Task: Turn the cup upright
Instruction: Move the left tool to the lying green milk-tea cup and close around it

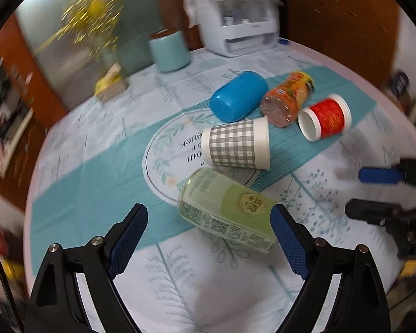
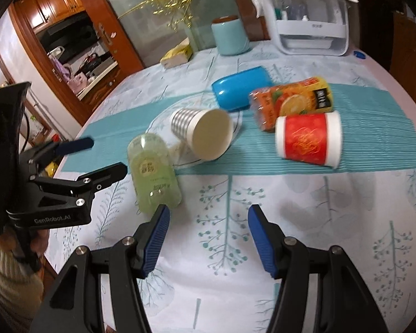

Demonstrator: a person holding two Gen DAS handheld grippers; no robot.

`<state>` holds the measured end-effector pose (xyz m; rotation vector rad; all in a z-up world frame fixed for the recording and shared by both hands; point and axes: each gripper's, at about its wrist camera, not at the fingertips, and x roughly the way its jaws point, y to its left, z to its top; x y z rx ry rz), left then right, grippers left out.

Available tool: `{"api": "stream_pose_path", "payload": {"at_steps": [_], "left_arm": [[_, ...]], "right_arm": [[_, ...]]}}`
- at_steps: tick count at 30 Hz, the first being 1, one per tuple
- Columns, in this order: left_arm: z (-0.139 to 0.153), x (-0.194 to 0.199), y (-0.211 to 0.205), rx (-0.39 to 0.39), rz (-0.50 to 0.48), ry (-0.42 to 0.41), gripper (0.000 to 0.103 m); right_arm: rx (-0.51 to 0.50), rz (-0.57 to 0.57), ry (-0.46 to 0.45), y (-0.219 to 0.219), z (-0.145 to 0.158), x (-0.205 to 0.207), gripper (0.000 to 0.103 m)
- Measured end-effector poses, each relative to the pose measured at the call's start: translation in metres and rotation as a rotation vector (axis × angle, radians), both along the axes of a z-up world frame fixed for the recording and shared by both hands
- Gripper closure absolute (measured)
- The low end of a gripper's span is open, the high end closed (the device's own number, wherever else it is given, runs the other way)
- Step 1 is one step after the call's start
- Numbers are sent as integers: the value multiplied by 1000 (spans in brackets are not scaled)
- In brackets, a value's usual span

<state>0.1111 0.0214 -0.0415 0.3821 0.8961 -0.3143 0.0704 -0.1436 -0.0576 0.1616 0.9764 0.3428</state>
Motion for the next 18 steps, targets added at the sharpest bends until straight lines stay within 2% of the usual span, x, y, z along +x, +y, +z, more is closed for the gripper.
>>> {"api": "stream_pose_path", "payload": {"at_steps": [5,10,15,18], "left_arm": [[-6,-3,-2,107,-162,-33,14],[-24,-10,-7,250,-309,-91,14],[-45,-4,-18,360,-411,-117,14],[-53,3,-28,382,-449,-121,14]], "right_arm": [[-3,28,23,11,-7,1,44],[-4,35,53,17,-14,5,44],[-5,38,66,19,-20,7,44],[-3,35,72,19,-22,9,44]]}}
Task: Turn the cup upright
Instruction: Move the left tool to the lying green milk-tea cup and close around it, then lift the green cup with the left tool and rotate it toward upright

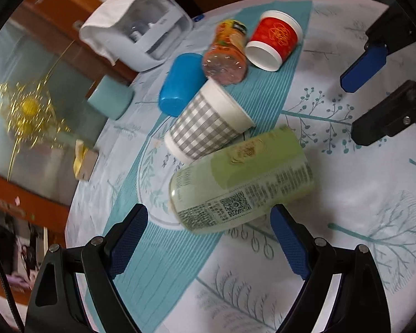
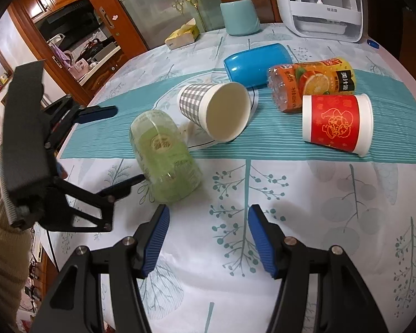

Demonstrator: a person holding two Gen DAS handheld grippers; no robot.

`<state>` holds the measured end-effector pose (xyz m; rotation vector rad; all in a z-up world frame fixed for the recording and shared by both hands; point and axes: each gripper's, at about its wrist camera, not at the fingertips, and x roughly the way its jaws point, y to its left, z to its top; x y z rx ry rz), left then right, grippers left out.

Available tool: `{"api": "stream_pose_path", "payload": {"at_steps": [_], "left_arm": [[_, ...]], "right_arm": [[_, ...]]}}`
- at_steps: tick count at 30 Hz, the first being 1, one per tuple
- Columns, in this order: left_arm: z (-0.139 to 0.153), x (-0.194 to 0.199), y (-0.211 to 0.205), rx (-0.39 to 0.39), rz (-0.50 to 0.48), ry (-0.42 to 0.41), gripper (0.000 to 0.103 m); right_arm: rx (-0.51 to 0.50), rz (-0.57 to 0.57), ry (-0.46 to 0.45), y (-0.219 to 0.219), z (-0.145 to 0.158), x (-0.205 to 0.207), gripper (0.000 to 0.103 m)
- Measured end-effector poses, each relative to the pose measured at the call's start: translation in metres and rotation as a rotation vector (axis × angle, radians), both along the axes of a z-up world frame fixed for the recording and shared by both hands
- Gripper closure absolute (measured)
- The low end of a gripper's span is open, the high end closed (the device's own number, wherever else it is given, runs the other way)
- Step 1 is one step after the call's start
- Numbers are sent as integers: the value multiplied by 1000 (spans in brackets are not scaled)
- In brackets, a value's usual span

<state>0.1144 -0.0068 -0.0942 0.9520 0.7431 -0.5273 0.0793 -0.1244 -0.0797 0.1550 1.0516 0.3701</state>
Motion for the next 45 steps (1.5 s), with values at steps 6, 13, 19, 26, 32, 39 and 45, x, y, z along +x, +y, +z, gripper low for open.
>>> {"api": "stream_pose_path", "payload": {"at_steps": [6,13,19,26,32,39,45], "left_arm": [[1,13,-17,-49,-41,1,14],[-6,30,-36,-56,-78,42,14],[-13,39,-48,-59,-95,100,22],[-3,52,-52,-106,-9,169,38],[7,61,-50,-173,134,276,49],[14,69,-32,-278,392,428,55],[26,64,-14,-395,553,515,56]], "right_arm": [[5,-19,13,-7,-5,5,44],[21,-37,28,-15,-11,9,44],[35,-53,43,-24,-16,12,44],[48,-64,50,-28,-20,13,44],[65,-69,40,-30,-18,12,44],[81,-76,18,-36,-10,6,44],[89,-83,-11,-41,1,-5,44]]}}
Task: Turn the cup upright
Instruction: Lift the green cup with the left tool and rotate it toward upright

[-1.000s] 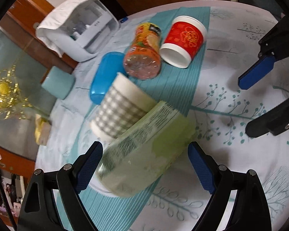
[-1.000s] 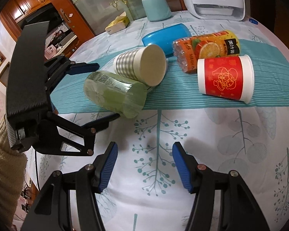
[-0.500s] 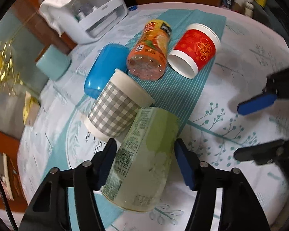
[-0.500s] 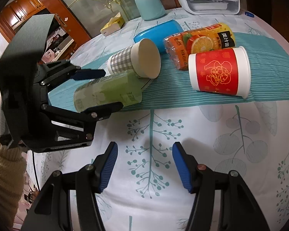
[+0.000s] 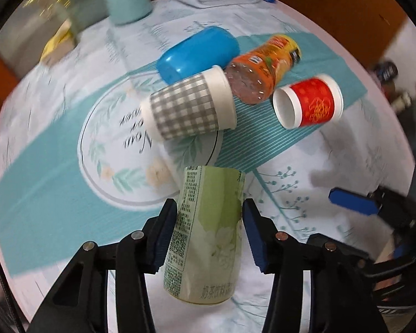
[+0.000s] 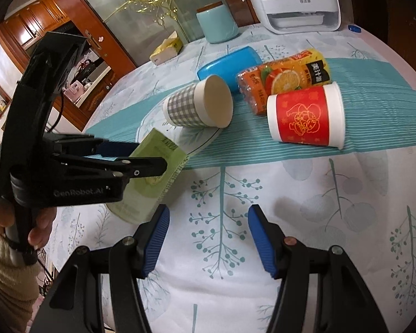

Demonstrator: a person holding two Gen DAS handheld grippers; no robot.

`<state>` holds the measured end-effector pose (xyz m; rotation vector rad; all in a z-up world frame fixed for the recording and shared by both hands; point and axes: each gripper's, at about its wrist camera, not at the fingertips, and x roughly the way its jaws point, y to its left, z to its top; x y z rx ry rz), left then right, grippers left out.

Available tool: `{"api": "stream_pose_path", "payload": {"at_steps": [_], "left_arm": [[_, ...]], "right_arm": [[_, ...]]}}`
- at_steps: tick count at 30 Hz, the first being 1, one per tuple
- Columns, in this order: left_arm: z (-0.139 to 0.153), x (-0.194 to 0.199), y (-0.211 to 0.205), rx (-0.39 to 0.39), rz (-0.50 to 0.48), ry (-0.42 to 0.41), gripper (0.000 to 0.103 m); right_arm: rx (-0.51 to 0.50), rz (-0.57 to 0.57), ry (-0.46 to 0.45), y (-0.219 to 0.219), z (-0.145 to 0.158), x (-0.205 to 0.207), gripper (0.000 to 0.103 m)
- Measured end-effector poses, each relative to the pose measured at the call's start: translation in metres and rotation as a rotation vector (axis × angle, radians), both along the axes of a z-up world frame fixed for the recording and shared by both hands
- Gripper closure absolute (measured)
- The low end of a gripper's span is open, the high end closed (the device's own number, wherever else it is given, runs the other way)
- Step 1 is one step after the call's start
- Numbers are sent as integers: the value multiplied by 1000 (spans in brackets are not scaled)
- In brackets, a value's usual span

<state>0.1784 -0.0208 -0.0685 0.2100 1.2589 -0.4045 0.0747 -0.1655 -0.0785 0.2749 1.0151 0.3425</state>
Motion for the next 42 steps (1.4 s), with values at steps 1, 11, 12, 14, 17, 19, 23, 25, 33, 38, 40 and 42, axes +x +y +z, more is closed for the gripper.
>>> {"api": "stream_pose_path", "payload": {"at_steps": [1,11,12,14,17,19,23,25,33,38,40,42], "left_arm": [[4,-3,4,-29,31,12,56],[15,-39,11,-229,245,127,59],[13,-43,12,-261,265,148,59],[11,-49,13,-303,298,171,59],[5,-60,16,-358,352,203,59],[0,-66,17,-386,382,222,59],[-17,-77,17,-432,428,275,59],[-26,-80,16,-434,441,288,59],[-35,-93,22,-449,491,263,56],[-28,-96,19,-398,476,213,44],[-24,-97,21,-374,477,187,34],[-19,-99,24,-370,473,163,33]], "right_arm": [[1,-1,-5,0,3,-2,44],[-1,-15,-47,-9,22,-24,44],[-1,-16,-50,-10,23,-27,44],[-3,-17,-56,-12,25,-31,44],[-8,-22,-56,-14,27,-37,44],[-12,-23,-54,-16,28,-41,44],[-23,-23,-47,-18,27,-44,44],[-27,-21,-36,-19,25,-46,44],[-36,-9,-11,-20,20,-51,44],[-34,-5,-9,-20,20,-53,44],[-35,-2,-10,-19,21,-54,44],[-36,0,-11,-18,21,-54,44]]}}
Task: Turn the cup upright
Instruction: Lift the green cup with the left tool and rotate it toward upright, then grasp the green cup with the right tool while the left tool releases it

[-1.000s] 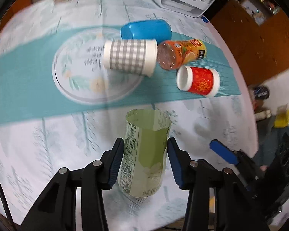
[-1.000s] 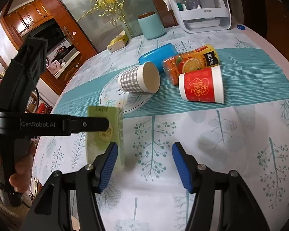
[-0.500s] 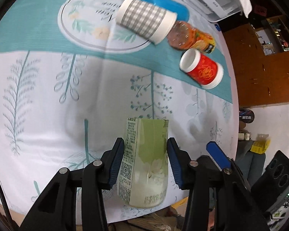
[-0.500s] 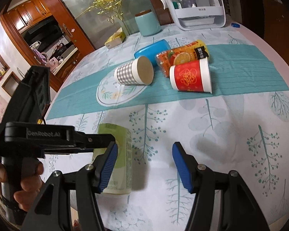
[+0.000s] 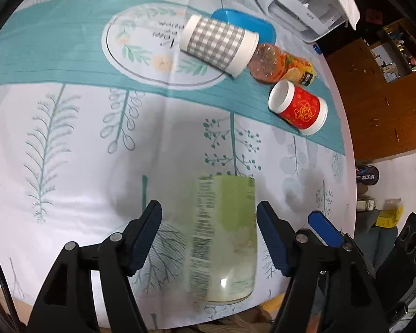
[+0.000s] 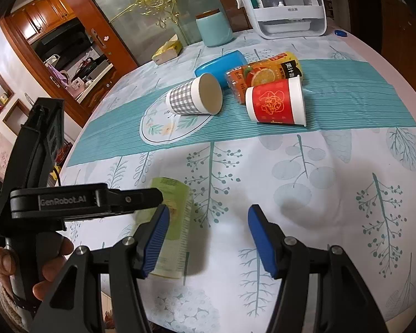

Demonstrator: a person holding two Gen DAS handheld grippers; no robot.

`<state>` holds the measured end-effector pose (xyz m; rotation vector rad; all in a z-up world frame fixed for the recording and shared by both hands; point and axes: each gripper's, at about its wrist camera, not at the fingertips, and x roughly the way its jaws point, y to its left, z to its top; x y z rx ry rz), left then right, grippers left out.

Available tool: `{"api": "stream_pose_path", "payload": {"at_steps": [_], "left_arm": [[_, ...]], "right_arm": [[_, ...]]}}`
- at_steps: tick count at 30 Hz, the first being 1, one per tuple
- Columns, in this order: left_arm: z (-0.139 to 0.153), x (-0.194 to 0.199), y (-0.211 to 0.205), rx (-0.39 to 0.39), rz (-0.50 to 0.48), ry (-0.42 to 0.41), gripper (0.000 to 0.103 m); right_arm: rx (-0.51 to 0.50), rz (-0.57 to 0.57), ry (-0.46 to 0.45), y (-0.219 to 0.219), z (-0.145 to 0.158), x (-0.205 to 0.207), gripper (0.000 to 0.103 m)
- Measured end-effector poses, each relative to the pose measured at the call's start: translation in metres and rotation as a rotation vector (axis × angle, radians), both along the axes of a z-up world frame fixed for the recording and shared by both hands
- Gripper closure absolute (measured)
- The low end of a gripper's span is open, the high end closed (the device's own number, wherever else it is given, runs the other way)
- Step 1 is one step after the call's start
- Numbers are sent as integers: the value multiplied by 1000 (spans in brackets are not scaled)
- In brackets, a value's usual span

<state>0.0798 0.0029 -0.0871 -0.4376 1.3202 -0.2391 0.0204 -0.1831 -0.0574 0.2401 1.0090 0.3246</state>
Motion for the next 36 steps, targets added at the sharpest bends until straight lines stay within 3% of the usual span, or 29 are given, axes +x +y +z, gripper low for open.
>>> {"api": "stream_pose_path", "payload": {"at_steps": [12,21,27,36], "left_arm": [[20,-15,5,41,-30,-72,33],[40,-42,13,122,-33,-171,33],[37,-58,21,187,-14,-202,33],[22,-61,38,190,39,-182,33]], "right_arm": [[-8,17,-15,6,9,-6,44],[25,43,-6,8,21,-17,37],[62,64,46,7,23,-15,37],[106,109,209,15,0,2,37]]}}
